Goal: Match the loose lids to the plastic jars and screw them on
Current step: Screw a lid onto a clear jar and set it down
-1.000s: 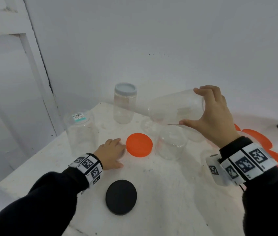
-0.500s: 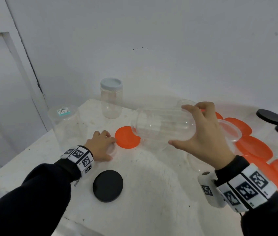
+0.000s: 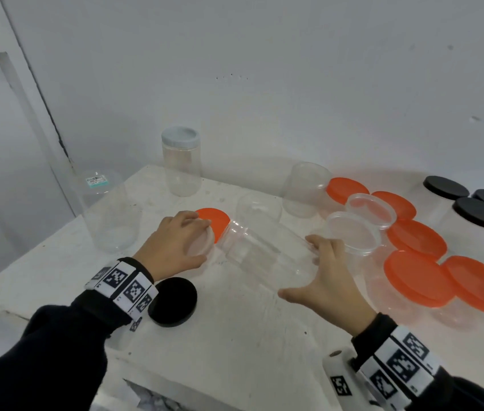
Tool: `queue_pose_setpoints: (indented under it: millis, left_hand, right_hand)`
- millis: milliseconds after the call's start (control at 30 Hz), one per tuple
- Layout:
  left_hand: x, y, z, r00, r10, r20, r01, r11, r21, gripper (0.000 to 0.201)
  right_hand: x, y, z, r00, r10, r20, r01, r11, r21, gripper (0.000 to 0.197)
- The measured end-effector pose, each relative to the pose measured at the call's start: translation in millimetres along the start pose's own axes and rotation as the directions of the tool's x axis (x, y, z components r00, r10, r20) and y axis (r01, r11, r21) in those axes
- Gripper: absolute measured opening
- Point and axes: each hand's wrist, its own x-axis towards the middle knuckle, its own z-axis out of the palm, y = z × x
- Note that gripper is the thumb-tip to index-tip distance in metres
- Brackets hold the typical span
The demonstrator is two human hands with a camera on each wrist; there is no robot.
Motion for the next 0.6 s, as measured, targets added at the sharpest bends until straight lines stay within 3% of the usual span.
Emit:
queue_pose_setpoints:
  millis: [233,600]
  left_hand:
    - [-23.2,22.6,15.5,0.991,-0.007,-0.132,-0.031,0.958,-0.286,0.078]
    - [-45.7,76.3,18.5,0.959,0.000,-0.283,-0.134,0.880,-0.455,0.077]
  right_hand:
    - [-10.3,24.6,3.4,0.988,0.117,0.099,-0.127,0.987,0.095,0.099]
    - [-26.2,55.3,1.3,0.961,0.150,0.233,-0.211,0.942,0.262,0.089]
